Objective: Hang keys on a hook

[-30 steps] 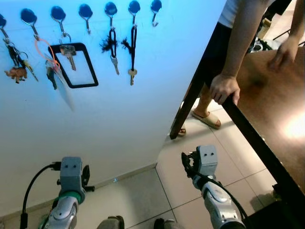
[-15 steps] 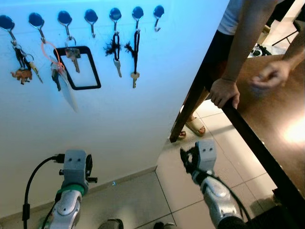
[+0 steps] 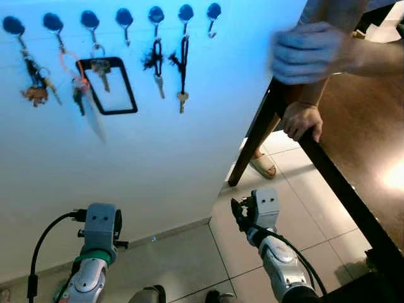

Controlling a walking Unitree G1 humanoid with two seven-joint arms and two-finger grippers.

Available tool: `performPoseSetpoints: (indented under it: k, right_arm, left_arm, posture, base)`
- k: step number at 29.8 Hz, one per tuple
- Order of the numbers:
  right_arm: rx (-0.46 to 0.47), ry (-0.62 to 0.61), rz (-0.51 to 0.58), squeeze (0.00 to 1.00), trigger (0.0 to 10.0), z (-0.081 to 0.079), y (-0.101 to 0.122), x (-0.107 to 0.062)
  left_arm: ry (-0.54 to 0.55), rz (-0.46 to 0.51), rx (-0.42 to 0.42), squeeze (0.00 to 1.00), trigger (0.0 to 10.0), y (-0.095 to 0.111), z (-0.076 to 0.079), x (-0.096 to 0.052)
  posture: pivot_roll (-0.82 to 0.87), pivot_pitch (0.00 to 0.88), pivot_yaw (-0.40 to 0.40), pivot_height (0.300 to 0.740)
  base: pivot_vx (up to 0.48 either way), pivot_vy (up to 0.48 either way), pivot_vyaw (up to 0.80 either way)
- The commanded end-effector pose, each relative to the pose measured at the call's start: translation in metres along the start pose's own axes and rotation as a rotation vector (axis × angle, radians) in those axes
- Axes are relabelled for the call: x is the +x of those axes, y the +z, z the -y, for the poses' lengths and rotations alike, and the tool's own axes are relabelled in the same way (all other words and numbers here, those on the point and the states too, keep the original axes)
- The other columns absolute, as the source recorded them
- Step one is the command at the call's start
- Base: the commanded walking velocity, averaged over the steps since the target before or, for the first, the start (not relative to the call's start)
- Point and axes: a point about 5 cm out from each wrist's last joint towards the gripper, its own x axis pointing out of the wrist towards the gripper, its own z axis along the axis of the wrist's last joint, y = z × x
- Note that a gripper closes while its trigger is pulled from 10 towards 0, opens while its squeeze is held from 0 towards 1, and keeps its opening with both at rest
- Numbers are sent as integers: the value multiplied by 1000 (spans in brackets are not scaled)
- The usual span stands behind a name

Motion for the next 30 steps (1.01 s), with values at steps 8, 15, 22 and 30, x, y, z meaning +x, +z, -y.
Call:
performPoseSetpoints:
  k: [8, 15, 22, 30]
  right_arm:
    - [23, -7, -15, 0, 10000, -2, -8, -5]
    - [16, -5, -14, 0, 10000, -2, -5, -1]
    - [-11, 17, -2, 0, 10000, -7, 0, 3]
    - [-27, 33, 2, 0, 10000, -10, 1, 4]
  left_arm:
    - [-5, -25, 20, 0, 10000, -5, -1, -4]
    - [1, -28, 24, 0, 10000, -5, -2, -2]
    - [6, -30, 28, 0, 10000, -5, -4, -1]
    - [5, -32, 32, 0, 10000, -5, -5, 0]
  posture:
    - [144, 87, 21, 740]
    - [150, 80, 19, 740]
    - [152, 76, 19, 740]
    - [150, 67, 24, 740]
  base:
    - [-314, 0, 0]
    - [-326, 0, 0]
    - [-329, 0, 0]
    - [-330, 0, 179]
